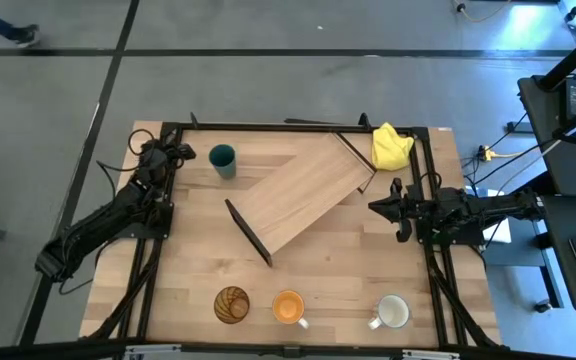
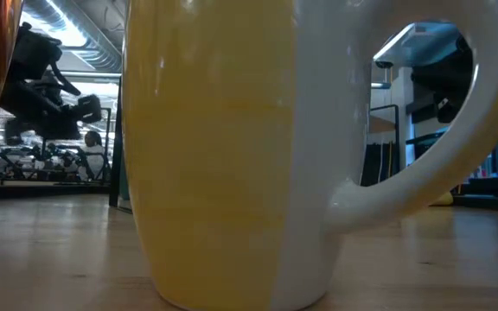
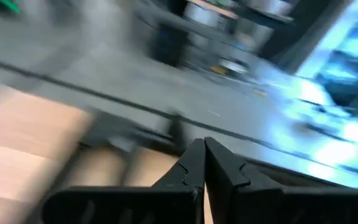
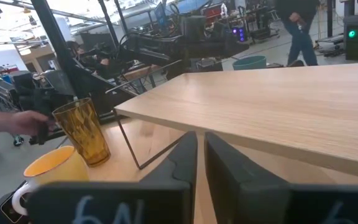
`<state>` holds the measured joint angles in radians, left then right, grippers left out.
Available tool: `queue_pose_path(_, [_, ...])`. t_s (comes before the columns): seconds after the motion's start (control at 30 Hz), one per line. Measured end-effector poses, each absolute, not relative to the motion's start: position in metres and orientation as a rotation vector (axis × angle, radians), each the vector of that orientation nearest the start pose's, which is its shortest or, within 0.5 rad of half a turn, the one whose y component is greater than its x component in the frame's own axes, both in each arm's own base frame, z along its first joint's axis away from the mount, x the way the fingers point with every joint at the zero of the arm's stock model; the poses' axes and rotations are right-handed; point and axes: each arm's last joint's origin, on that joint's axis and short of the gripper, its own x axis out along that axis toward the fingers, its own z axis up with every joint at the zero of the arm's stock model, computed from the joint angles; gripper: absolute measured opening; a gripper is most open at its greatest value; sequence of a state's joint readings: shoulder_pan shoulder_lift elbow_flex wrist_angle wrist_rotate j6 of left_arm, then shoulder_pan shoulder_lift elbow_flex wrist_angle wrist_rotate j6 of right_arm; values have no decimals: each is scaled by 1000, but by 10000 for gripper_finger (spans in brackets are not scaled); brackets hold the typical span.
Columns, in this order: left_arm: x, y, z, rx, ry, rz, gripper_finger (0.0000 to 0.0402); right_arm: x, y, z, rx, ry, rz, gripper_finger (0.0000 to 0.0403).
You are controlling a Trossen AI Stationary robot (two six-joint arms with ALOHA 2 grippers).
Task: Stack small to large cups/mugs on shelf
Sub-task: Put the brown cup on the shelf
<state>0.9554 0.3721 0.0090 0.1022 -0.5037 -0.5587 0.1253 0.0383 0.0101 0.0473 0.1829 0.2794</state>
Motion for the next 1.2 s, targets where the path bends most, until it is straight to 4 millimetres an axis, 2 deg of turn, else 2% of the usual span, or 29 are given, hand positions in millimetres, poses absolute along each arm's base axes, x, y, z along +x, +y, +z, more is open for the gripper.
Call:
queue_pose_path(0.13, [64, 100, 149, -681, -208, 1186, 0, 99, 7, 169, 282, -27, -55, 32])
queue_pose_path(0.2, [68, 99, 160, -678, -294, 1040, 0, 99, 7, 169, 282, -27, -54, 32])
queue_pose_path(0.3, [73, 94, 190, -522, -498, 786, 0, 99, 7, 169, 282, -27, -54, 32])
queue_pose_path(0.43, [62, 76, 231, -278, -884, 582, 0, 99, 7, 169, 282, -27, -54, 32])
queue_pose_path(0.6, [54, 65, 245, -178, -1042, 487, 0, 99, 7, 169, 282, -27, -54, 32])
queue_pose_path(0.73, [56, 65, 244, -231, -1026, 432, 0, 99, 7, 169, 282, -27, -54, 32])
queue_pose_path(0.9, [55, 66, 244, -169, -1030, 507, 0, 99, 7, 169, 282, -27, -54, 32])
queue_pose_path(1.2, [54, 64, 247, -322, -1094, 389, 0, 99, 7, 169, 282, -27, -54, 32])
